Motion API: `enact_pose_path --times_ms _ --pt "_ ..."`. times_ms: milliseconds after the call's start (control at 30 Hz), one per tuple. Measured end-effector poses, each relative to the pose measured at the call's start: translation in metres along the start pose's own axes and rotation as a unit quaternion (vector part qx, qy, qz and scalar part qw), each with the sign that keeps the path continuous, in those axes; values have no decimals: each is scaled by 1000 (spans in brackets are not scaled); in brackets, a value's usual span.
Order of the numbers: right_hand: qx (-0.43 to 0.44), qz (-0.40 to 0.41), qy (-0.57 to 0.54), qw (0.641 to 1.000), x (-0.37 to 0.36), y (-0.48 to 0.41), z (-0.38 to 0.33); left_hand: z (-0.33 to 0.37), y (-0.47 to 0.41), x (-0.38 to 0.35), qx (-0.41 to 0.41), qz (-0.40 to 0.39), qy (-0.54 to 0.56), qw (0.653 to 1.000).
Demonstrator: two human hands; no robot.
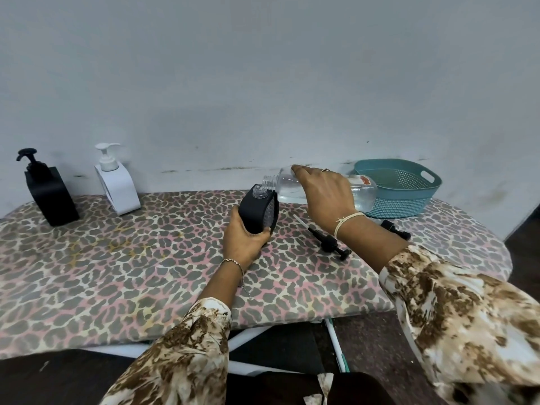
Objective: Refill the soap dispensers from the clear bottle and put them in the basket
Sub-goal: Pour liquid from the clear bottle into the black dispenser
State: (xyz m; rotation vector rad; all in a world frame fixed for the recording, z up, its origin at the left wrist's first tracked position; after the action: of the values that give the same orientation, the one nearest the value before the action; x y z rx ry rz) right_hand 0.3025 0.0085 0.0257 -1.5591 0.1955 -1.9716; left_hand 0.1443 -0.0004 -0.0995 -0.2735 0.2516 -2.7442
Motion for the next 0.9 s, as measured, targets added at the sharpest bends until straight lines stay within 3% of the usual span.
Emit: enact_pose_path --times_ms 900 --pt "-2 9 4 1000 6 -2 -2 -13 -5 0 45 -14 34 998"
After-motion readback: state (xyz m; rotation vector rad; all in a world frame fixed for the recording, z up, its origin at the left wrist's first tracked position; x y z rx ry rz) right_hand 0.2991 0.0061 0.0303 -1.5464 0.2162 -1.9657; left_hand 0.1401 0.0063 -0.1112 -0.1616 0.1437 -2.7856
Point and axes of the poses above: each hand's wrist, its own y-axis away from the middle knuckle, its own x-axis out of the back of the hand, z = x × y, the point moved 8 cm from there along -y, towards the middle knuckle, and after that the axes turned 8 degrees about y, right-handed, at the moved point
